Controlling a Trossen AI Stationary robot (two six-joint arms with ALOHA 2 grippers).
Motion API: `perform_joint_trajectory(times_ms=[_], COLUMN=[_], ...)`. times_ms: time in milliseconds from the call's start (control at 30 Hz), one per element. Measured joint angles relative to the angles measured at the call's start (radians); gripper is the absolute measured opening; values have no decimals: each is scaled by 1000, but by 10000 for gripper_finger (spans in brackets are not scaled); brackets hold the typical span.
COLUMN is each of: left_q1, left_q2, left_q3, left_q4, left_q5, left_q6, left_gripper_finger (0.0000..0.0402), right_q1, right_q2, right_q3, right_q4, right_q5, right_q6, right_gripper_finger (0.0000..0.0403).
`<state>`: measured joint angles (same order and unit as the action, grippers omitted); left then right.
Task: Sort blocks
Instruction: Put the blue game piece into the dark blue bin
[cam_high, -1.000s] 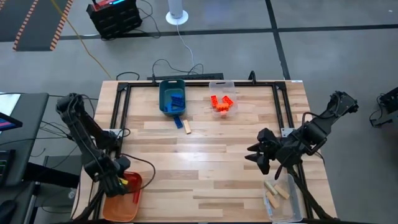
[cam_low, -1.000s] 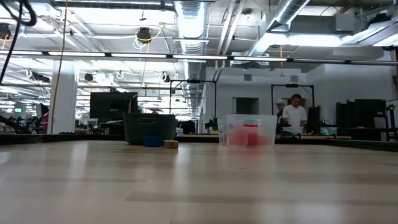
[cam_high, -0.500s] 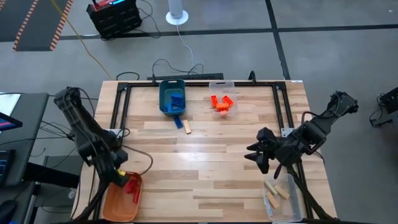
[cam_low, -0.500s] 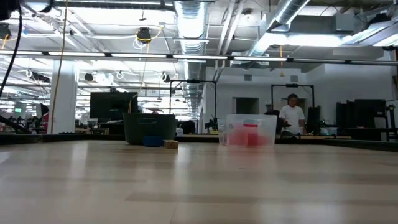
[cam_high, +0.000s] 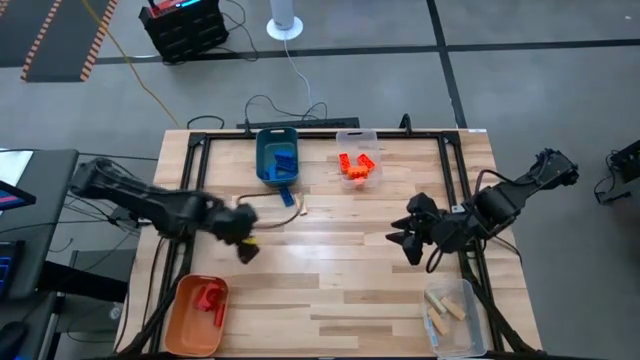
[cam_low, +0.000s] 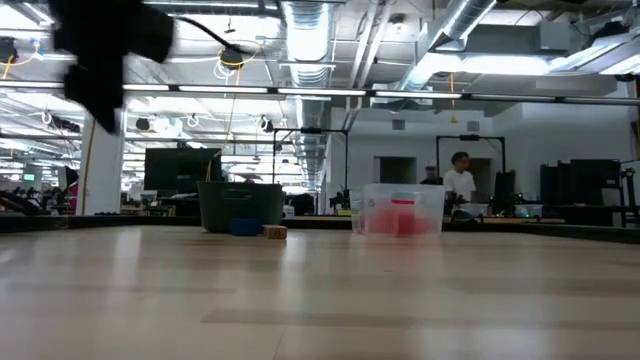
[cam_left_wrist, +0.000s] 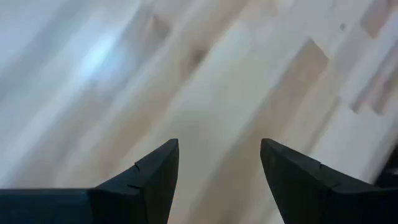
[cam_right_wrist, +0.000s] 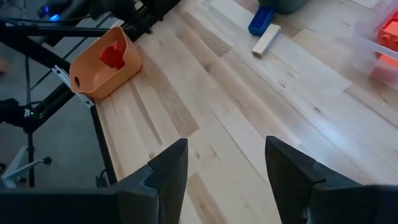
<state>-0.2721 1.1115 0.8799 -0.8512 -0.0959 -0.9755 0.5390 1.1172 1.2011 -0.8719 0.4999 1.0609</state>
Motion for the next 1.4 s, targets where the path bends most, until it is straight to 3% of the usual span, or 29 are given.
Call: perform_joint_trajectory(times_ms=[233,400,500,633,700,1000,1400], left_q1=[289,352,352,355,371,455,503], left_q2=[227,370,444,523,554,694,706], left_q3=[6,98,180,285,318,374,376], left_q4=[53,54,55,63,80,45,43], left_q5=[107,121,44,-173,-217,-200,-180], left_q6=[472,919,1193,1386,1487,1693,1896], left_gripper_finger=[219,219,219,219,219,219,219], right_q1=[-1,-1,-1,-1,-1,0,1], right_q2=[0,0,3,17,30,122,159], right_q3=[0,0,0,0,0,0,-1], right_q4=[-1,-1,-1,0,11,92,118], right_q5=[0,0,6,23,24,24,21], right_q6=[4,35,64,94,98,94,109], right_gripper_finger=[205,205,205,205,205,205,205])
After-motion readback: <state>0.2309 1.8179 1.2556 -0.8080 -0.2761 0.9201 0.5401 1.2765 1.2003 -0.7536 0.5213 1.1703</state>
